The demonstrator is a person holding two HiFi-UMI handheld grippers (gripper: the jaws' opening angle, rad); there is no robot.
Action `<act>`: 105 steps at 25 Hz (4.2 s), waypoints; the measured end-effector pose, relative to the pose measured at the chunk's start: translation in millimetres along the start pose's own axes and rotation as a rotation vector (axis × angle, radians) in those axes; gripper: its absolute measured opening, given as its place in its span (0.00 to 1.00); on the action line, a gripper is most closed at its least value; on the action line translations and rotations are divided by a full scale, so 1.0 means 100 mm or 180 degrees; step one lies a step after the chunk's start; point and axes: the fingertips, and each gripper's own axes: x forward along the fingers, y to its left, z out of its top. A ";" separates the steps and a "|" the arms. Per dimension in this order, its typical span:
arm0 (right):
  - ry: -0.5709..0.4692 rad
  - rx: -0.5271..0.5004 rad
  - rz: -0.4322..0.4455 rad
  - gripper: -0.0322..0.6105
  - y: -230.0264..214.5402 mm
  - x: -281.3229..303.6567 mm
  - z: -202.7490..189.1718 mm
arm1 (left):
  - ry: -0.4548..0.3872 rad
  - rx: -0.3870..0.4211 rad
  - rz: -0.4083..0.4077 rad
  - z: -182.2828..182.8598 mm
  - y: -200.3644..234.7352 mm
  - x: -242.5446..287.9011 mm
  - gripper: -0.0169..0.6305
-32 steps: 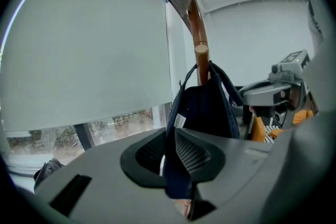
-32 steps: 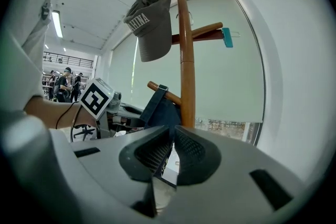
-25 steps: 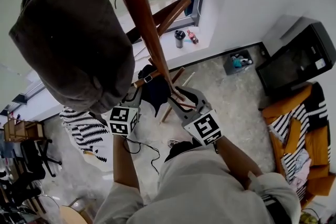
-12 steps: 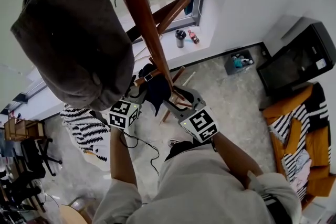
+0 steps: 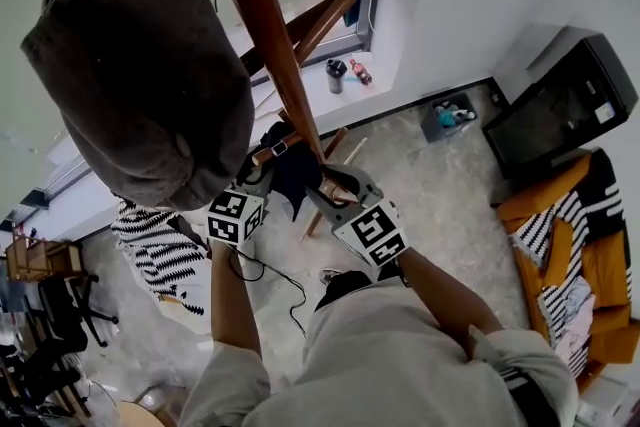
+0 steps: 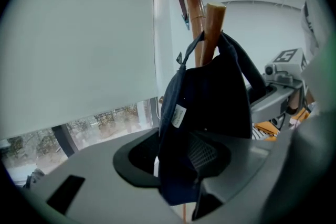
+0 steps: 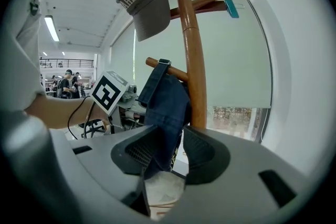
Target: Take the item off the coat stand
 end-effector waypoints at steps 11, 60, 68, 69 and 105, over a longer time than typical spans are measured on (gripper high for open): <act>-0.0072 -0.0193 0.0187 0.08 0.00 -0.04 0.06 | 0.0113 0.0159 0.0667 0.11 0.12 -0.14 0.07; -0.0306 -0.0412 0.1546 0.08 0.71 -0.06 0.26 | -0.0101 -0.0779 0.2599 -0.16 -0.33 -1.69 0.07; -0.0330 -0.0382 0.1555 0.08 0.59 -0.19 0.24 | -0.0230 -0.0886 0.2812 -0.08 -0.67 -1.70 0.07; -0.0336 -0.0384 0.1552 0.08 0.56 -0.22 0.24 | -0.0259 -0.0916 0.2830 -0.08 -0.72 -1.69 0.07; -0.0566 -0.0043 0.0783 0.07 -1.03 -1.41 -0.03 | -0.0414 -0.0707 0.2419 0.54 -2.08 -0.22 0.07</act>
